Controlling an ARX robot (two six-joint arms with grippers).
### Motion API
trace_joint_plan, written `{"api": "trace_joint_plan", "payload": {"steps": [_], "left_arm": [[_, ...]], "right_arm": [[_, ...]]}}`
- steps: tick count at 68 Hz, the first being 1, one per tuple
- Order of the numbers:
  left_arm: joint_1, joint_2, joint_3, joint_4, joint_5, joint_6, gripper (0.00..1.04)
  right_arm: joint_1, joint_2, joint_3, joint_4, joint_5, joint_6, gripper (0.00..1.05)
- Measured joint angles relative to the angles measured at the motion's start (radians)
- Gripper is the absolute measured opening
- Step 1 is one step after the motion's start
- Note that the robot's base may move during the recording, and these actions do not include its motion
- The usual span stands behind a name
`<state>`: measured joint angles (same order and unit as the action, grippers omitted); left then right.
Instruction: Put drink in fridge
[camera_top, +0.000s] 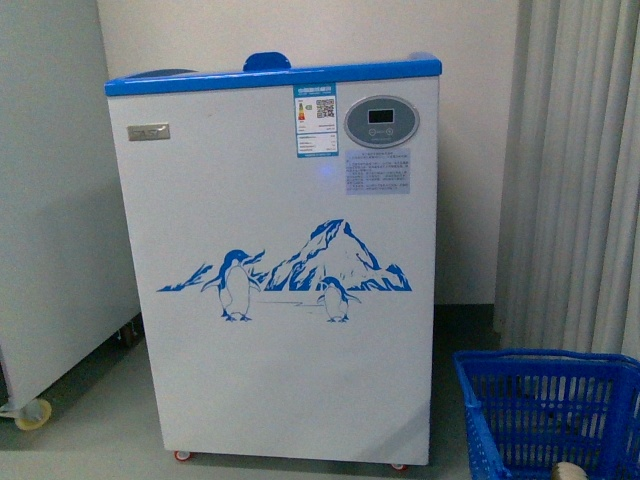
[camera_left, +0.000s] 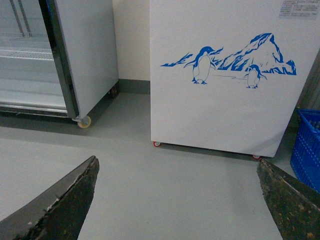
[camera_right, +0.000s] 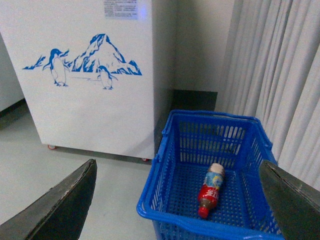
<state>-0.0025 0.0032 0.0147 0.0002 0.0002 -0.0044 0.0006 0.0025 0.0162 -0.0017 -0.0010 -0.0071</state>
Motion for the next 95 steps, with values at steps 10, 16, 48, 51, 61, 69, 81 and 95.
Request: {"api": "trace_joint_plan", "payload": {"steps": [10, 16, 48, 51, 61, 69, 81, 95], "left_arm": [[0.0, 0.0, 0.0, 0.0, 0.0, 0.0, 0.97], [0.0, 0.0, 0.0, 0.0, 0.0, 0.0, 0.97], [0.0, 0.0, 0.0, 0.0, 0.0, 0.0, 0.97], [0.0, 0.0, 0.0, 0.0, 0.0, 0.0, 0.97], [0.0, 0.0, 0.0, 0.0, 0.0, 0.0, 0.97], [0.0, 0.0, 0.0, 0.0, 0.0, 0.0, 0.97], [0.0, 0.0, 0.0, 0.0, 0.0, 0.0, 0.97], [0.0, 0.0, 0.0, 0.0, 0.0, 0.0, 0.97]], "right_arm": [[0.0, 0.0, 0.0, 0.0, 0.0, 0.0, 0.97], [0.0, 0.0, 0.0, 0.0, 0.0, 0.0, 0.97], [0.0, 0.0, 0.0, 0.0, 0.0, 0.0, 0.97], [0.0, 0.003, 0.0, 0.0, 0.002, 0.0, 0.97], [-0.137, 0.55, 0.174, -0.198, 0.132, 0.018, 0.97], [-0.296, 1.182, 0.29, 0.178, 0.144, -0.054, 0.97], [-0.332, 2.05, 0.608, 0.455, 0.157, -0.034, 0.97], [-0.319, 2.462, 0.885, 0.467, 0.154, 0.049, 0.97]]}}
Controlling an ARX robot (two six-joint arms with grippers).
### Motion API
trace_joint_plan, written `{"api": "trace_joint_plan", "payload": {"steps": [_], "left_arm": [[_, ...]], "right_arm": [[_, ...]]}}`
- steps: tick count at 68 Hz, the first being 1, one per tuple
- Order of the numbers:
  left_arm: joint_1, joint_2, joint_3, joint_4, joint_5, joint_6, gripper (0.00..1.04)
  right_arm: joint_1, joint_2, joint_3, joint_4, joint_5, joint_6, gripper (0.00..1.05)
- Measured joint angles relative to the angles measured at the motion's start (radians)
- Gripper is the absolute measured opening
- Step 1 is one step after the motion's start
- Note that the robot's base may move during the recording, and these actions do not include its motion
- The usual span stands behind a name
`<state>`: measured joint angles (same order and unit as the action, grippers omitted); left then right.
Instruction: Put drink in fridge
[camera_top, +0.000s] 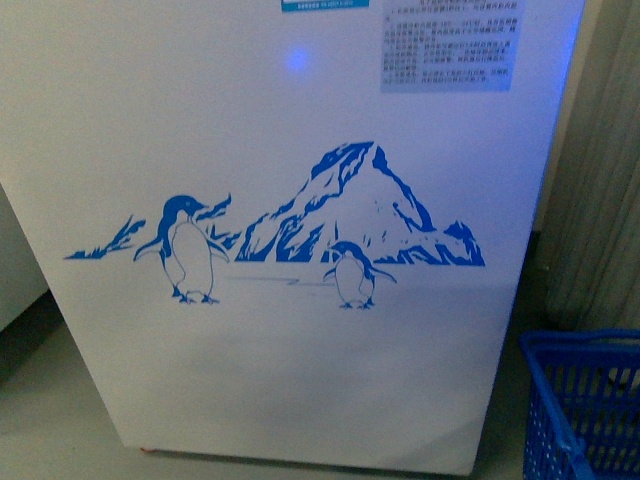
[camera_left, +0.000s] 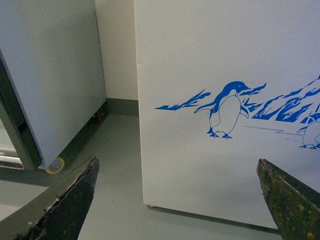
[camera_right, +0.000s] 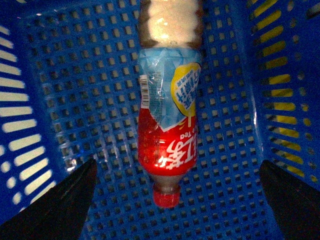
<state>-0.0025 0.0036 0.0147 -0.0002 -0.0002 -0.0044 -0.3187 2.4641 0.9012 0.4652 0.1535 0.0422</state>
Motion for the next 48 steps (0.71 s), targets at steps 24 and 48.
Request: {"api": "trace_joint_plan", "payload": {"steps": [24, 48], "left_arm": [[0.0, 0.0, 0.0, 0.0, 0.0, 0.0, 0.97], [0.0, 0.0, 0.0, 0.0, 0.0, 0.0, 0.97]], "right_arm": [[-0.034, 0.371, 0.319, -0.092, 0.03, 0.052, 0.97], [-0.039, 0.487, 0.454, -0.192, 0.019, 0.062, 0.78]]}}
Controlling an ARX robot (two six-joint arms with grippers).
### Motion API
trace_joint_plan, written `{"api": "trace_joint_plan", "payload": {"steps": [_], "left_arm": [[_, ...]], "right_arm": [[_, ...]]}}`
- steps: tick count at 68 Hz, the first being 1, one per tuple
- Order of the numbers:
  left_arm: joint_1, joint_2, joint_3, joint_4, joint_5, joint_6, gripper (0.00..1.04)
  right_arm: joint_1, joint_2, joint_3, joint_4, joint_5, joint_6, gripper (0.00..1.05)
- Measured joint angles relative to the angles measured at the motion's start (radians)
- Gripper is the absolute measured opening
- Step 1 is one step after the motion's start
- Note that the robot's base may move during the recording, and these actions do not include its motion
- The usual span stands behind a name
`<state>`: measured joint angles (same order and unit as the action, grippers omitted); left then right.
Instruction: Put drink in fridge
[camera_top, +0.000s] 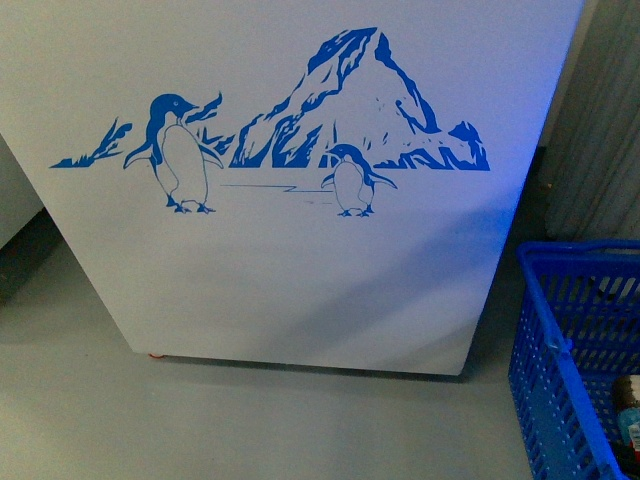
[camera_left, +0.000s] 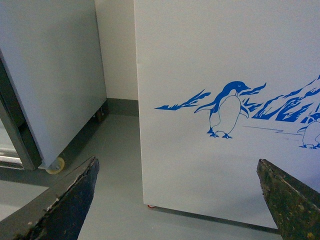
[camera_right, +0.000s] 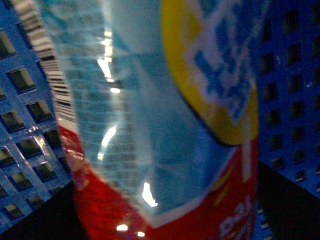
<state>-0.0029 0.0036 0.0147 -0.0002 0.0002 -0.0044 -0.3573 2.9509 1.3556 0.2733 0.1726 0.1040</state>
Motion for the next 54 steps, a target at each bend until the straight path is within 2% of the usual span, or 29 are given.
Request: {"api": "trace_joint_plan", "payload": {"steps": [12, 27, 32, 39, 46, 54], "left_arm": [[0.0, 0.0, 0.0, 0.0, 0.0, 0.0, 0.97], [0.0, 0.0, 0.0, 0.0, 0.0, 0.0, 0.97], [0.0, 0.0, 0.0, 0.0, 0.0, 0.0, 0.97], [0.0, 0.0, 0.0, 0.0, 0.0, 0.0, 0.97], [0.0, 0.0, 0.0, 0.0, 0.0, 0.0, 0.97], [0.0, 0.0, 0.0, 0.0, 0.0, 0.0, 0.97]], "right_arm": [[0.007, -0.069, -0.085, 0.035, -0.041, 0.011, 0.57], [0.047, -0.348, -0.338, 0.119, -0.117, 0.016, 0.44], [0.064, -0.573, -0.47, 0.146, -0.156, 0.012, 0.43], [0.068, -0.882, -0.599, 0.102, -0.224, 0.008, 0.42], [0.07, -1.39, -0.716, -0.056, -0.277, 0.006, 0.42], [0.075, -1.767, -0.718, -0.177, -0.314, 0.016, 0.42]]}}
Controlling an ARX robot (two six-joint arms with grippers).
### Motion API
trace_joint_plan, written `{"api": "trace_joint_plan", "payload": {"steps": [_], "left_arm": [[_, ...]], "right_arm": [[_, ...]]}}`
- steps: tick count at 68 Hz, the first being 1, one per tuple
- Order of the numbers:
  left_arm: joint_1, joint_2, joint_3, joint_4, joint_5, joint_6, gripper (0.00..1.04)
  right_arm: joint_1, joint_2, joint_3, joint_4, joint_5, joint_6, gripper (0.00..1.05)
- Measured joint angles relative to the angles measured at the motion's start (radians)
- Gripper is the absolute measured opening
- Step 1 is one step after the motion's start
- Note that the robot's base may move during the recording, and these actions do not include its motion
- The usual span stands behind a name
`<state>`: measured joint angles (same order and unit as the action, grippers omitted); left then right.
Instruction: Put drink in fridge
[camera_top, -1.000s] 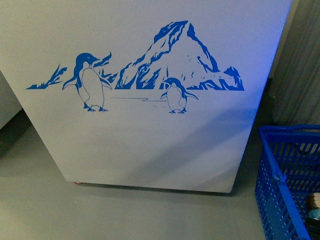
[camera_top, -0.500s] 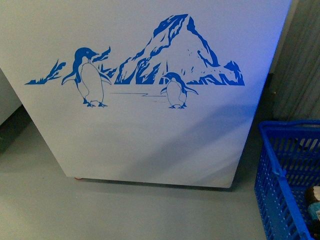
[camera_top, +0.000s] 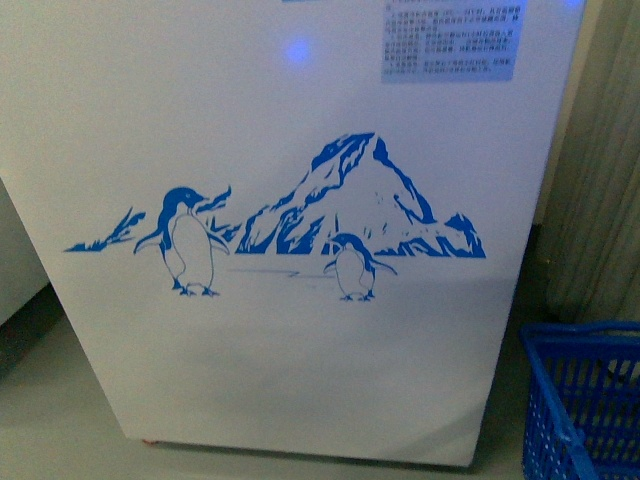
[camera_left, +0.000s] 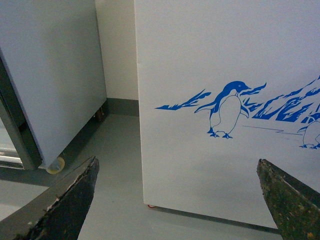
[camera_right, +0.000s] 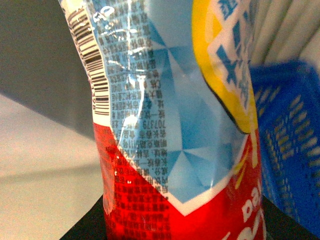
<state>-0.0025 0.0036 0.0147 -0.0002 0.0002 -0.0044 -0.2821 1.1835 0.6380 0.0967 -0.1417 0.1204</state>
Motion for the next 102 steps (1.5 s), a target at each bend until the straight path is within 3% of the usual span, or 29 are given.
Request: {"api": "trace_joint_plan", "payload": {"steps": [16, 27, 38, 102], "left_arm": [[0.0, 0.0, 0.0, 0.0, 0.0, 0.0, 0.97], [0.0, 0.0, 0.0, 0.0, 0.0, 0.0, 0.97], [0.0, 0.0, 0.0, 0.0, 0.0, 0.0, 0.97], [0.0, 0.0, 0.0, 0.0, 0.0, 0.0, 0.97]], "right_arm": [[0.053, -0.5, 0.041, -0.182, -0.021, 0.015, 0.42], [0.131, -0.742, 0.018, -0.265, 0.036, 0.018, 0.42], [0.174, -0.772, 0.007, -0.263, 0.041, 0.015, 0.42], [0.178, -0.762, -0.019, -0.264, 0.048, 0.015, 0.42]]}}
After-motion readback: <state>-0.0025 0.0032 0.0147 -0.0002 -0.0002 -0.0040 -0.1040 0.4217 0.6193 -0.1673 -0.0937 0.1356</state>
